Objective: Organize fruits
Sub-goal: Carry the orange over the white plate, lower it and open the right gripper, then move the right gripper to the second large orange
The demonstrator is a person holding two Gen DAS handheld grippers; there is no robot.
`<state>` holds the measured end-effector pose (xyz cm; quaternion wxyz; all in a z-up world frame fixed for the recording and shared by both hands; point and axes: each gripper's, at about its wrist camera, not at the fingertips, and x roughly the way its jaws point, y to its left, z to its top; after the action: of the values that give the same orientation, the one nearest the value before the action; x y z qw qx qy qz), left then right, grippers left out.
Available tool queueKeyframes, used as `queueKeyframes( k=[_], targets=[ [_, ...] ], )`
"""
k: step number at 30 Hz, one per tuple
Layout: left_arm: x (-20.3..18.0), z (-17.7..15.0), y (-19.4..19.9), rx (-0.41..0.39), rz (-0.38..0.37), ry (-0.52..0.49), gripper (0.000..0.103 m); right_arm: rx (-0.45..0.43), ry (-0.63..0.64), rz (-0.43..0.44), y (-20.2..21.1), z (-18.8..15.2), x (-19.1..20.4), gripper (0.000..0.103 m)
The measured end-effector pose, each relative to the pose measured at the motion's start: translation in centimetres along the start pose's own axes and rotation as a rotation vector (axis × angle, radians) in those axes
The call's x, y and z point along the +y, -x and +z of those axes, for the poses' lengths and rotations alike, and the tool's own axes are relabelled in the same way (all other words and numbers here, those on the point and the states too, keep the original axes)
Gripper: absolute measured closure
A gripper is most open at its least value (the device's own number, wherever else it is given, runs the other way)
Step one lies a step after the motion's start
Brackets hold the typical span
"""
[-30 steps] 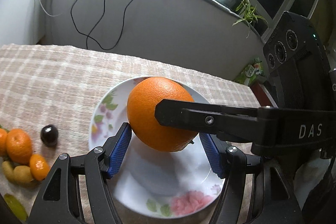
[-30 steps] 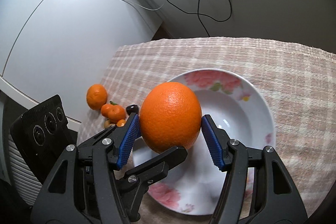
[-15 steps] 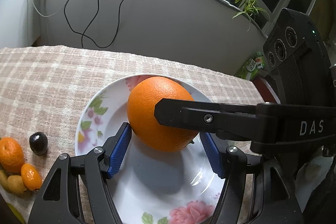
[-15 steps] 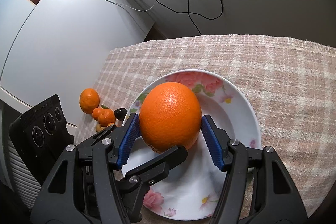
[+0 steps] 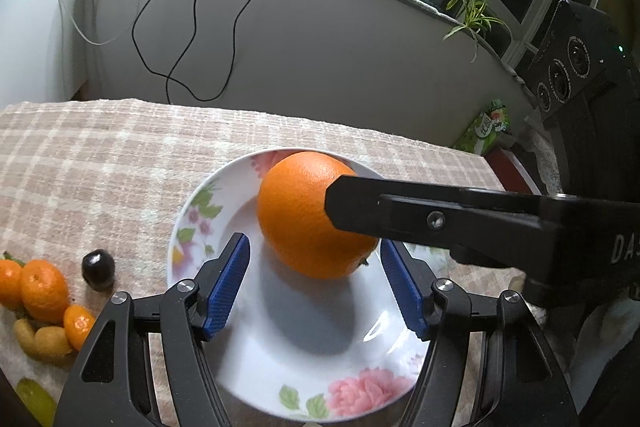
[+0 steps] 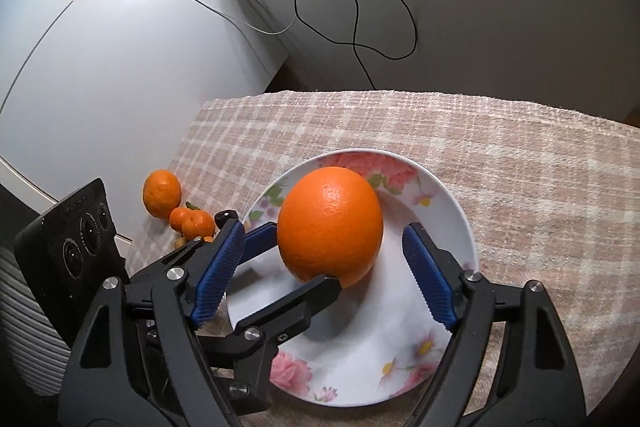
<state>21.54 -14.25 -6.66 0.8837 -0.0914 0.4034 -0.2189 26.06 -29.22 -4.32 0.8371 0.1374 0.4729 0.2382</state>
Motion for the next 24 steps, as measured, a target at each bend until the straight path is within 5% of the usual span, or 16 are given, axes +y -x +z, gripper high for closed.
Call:
queueKeyframes(
  k=[10, 24],
  targets=[
    [0.7, -1.0, 2.8, -0.023, 0.016, -0.006, 0.035, -0.047, 0.056, -0.127, 2.2, -1.0, 1.8, 0.017],
    [3.7, -3.5, 7.6, -0.075, 0.083, 0.002, 0.035, -0.095, 0.157, -0.095, 3.7, -2.9, 7.1, 0.017]
  ],
)
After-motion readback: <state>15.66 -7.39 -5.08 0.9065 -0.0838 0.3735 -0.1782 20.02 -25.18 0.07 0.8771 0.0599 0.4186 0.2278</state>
